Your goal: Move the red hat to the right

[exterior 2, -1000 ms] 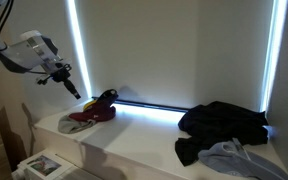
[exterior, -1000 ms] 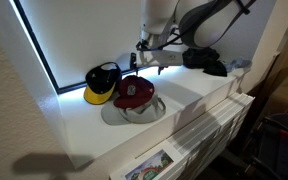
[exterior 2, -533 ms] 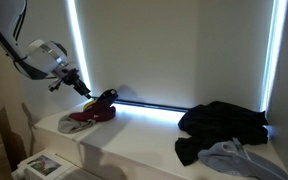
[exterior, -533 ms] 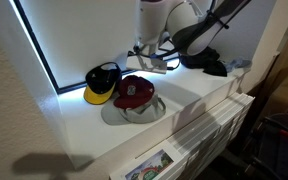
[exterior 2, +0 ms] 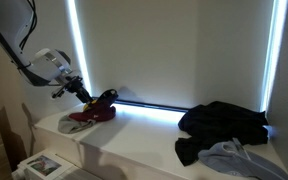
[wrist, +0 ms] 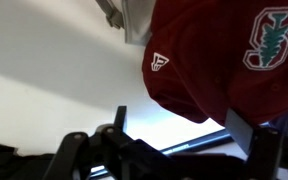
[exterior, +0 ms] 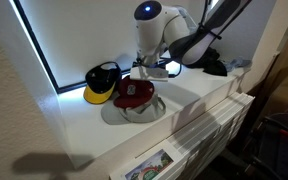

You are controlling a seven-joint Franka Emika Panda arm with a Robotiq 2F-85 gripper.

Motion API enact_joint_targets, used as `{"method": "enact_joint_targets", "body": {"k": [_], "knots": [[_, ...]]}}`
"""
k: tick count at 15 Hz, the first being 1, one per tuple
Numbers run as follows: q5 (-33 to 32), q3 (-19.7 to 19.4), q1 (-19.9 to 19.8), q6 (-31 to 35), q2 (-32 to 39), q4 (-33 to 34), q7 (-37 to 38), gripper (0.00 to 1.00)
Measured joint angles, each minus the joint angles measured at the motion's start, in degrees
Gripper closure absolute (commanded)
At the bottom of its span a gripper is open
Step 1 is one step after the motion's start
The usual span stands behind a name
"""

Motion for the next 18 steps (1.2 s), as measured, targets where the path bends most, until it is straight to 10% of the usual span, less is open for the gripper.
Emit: {"method": "enact_joint_targets", "body": {"k": [18], "knots": [[4.8,-3.9,4.2,1.9,7.7,1.6,-0.6,0.00]]}}
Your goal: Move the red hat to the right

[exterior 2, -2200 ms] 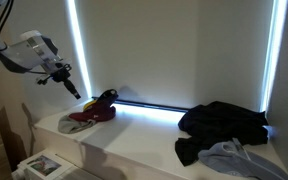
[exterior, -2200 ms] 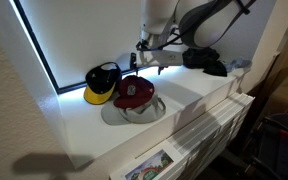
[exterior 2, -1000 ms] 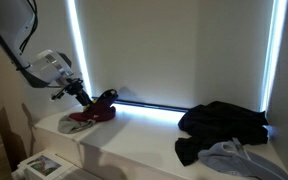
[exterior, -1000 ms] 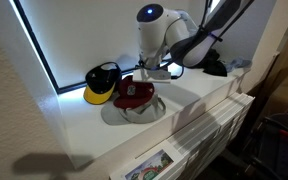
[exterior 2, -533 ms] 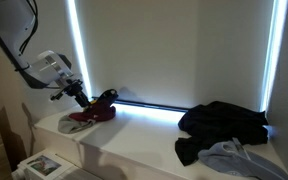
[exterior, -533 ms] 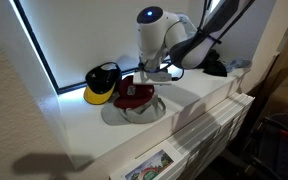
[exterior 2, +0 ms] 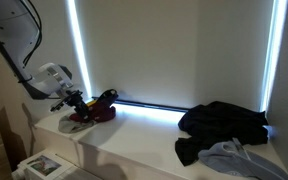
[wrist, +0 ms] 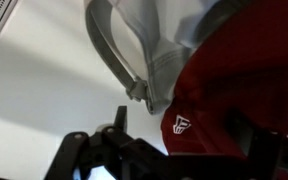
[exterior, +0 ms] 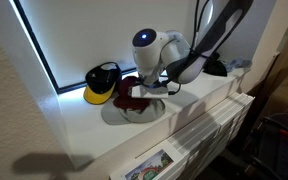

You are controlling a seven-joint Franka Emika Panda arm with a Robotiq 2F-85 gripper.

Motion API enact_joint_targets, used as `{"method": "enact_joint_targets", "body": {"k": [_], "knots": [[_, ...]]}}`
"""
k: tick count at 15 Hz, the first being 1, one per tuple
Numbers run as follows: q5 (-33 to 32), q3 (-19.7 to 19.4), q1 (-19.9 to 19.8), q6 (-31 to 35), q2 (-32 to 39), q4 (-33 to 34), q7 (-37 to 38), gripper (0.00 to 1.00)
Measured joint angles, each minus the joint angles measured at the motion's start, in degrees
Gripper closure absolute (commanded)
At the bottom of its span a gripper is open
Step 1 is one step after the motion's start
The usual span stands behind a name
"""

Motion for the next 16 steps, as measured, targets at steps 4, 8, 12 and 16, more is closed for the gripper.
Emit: {"method": "enact_joint_targets", "body": {"k": [4,8,12,16], "knots": [[0.7,0.0,0.0,0.0,0.0,0.0,-0.5,0.34],[1.0,0.0,0.0,0.0,-0.1,0.2,-0.7,0.61],[1.0,-0.3,0.0,-0.1,-0.2,0.6,-0.7,0.91],[0.7,-1.7,0.2,-0.7,-0.2,1.9,-0.7,1.00]]}}
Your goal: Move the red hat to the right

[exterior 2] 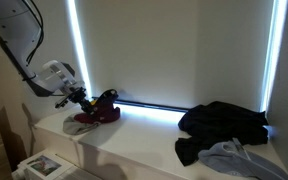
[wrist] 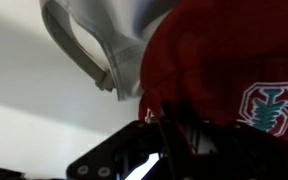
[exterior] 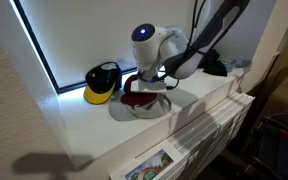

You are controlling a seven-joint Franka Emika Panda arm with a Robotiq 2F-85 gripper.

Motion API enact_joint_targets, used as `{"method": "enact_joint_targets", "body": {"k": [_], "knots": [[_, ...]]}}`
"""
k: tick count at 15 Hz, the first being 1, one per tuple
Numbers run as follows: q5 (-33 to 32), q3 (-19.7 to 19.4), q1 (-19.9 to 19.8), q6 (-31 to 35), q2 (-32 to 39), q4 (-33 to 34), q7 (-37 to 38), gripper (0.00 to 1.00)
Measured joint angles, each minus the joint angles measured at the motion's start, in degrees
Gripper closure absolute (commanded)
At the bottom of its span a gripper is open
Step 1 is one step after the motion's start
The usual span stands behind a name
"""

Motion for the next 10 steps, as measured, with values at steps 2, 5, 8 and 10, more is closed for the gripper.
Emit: {"method": "enact_joint_targets", "body": {"k": [2,5,8,10], "knots": [[-0.5,-1.3,0.0,-0.1,-0.1,1.3,0.1,0.98],[-2.6,-3.7,0.1,-1.3,-0.2,3.9,1.3,0.99],[-6.4,-6.2,0.2,-4.8,-0.4,7.5,4.9,0.99],[-8.7,-7.8,-0.1,-8.1,-0.9,10.2,7.8,0.99]]}}
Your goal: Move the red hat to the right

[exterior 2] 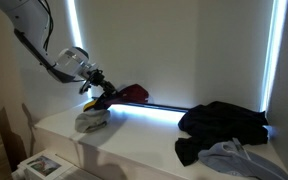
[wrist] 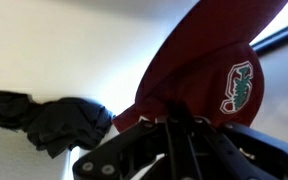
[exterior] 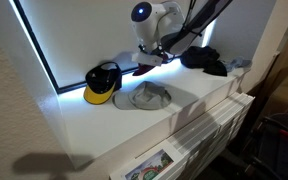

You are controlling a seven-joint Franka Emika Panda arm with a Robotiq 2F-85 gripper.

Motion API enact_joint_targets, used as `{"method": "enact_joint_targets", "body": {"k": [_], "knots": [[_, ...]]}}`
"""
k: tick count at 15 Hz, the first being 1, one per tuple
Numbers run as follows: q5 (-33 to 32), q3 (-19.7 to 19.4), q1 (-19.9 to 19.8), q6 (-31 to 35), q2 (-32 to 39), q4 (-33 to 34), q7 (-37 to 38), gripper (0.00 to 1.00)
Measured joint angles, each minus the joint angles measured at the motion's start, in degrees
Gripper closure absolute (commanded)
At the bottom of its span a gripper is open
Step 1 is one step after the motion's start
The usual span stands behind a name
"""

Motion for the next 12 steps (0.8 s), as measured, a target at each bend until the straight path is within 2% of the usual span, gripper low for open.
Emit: {"method": "enact_joint_targets", "body": {"k": [3,6,12], "knots": [[-4.4,-1.9,-1.2,-5.1,-2.3,3.0,4.2,0.99],[-8.8,-2.7,-4.3,-9.0,-5.3,4.4,7.8,0.99],[-11.2,-4.2,-15.4,-14.3,-9.2,6.0,11.1,0.99]]}}
